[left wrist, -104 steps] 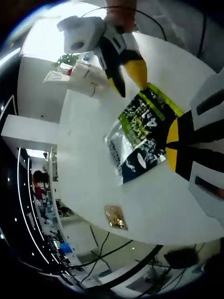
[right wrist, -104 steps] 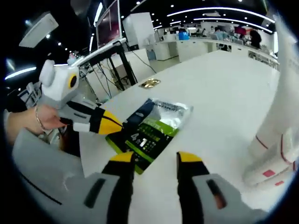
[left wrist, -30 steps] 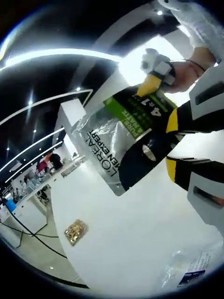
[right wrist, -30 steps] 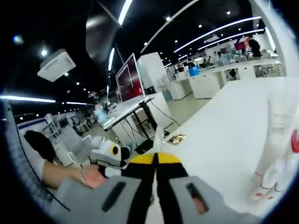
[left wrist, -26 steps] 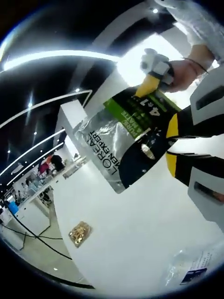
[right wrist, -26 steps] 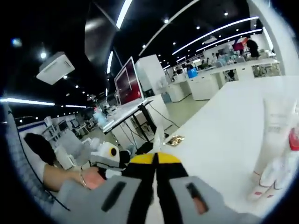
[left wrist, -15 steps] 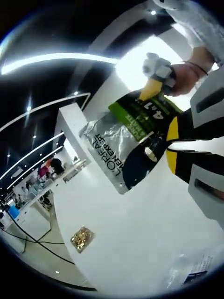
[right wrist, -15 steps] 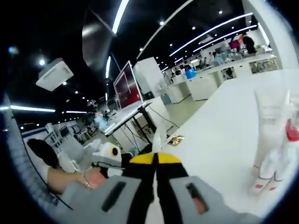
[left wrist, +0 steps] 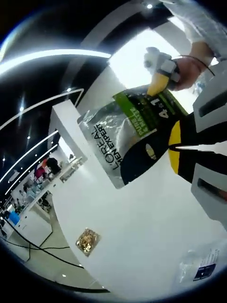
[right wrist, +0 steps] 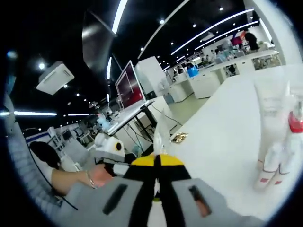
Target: Arrange the skincare products in the storage area until every visible bottle or jar stands upright without overlapping.
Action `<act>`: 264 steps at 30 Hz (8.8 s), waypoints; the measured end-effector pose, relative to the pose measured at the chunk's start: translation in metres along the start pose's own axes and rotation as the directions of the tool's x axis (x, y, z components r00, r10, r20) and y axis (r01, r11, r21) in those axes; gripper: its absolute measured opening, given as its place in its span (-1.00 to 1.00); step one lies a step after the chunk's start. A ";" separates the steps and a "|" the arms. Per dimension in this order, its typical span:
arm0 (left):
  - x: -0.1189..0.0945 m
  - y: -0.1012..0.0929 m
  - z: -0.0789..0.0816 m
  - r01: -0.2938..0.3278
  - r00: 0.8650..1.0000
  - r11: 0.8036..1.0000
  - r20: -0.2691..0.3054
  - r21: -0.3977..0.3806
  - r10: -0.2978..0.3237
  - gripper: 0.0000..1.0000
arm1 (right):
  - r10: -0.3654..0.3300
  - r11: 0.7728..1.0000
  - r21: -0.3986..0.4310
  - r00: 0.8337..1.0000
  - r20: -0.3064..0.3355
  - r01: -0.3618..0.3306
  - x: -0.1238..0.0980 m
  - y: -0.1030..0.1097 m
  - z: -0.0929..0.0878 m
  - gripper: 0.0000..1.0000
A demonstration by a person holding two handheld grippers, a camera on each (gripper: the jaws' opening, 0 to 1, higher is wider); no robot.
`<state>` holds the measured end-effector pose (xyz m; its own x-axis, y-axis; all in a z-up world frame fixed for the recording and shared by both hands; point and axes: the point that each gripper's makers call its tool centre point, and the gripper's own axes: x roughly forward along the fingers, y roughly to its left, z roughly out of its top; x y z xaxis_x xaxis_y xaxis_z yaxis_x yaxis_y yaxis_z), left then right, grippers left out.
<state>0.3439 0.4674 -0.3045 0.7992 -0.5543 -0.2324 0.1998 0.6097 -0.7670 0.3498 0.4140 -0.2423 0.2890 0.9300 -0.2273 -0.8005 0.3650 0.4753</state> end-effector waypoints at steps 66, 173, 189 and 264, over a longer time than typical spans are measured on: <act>0.004 -0.037 0.025 0.005 1.000 0.965 -0.025 0.263 0.001 -0.98 | -0.087 0.996 -0.014 0.987 -0.133 0.086 -0.033 -0.009 -0.034 -0.98; 0.111 0.065 -0.007 -0.418 0.862 0.830 -0.128 0.369 0.491 -0.83 | -0.601 0.729 -0.573 0.751 -0.274 0.375 -0.021 -0.136 -0.098 -0.96; 0.101 0.080 0.005 -0.435 0.794 0.598 -0.026 0.673 0.607 -0.80 | -0.604 0.743 -0.530 0.750 -0.269 0.408 -0.021 -0.137 -0.099 -0.96; -0.130 0.116 -0.042 -0.448 0.831 0.693 -0.023 0.565 0.556 -0.98 | 0.027 0.977 -0.171 0.871 -0.491 -0.127 0.133 0.069 -0.143 -0.97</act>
<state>0.2398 0.5868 -0.3885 0.7619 -0.1347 -0.6335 0.1005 0.9909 -0.0899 0.2583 0.5566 -0.3613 -0.0273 0.7978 -0.6023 -0.9087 0.2312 0.3475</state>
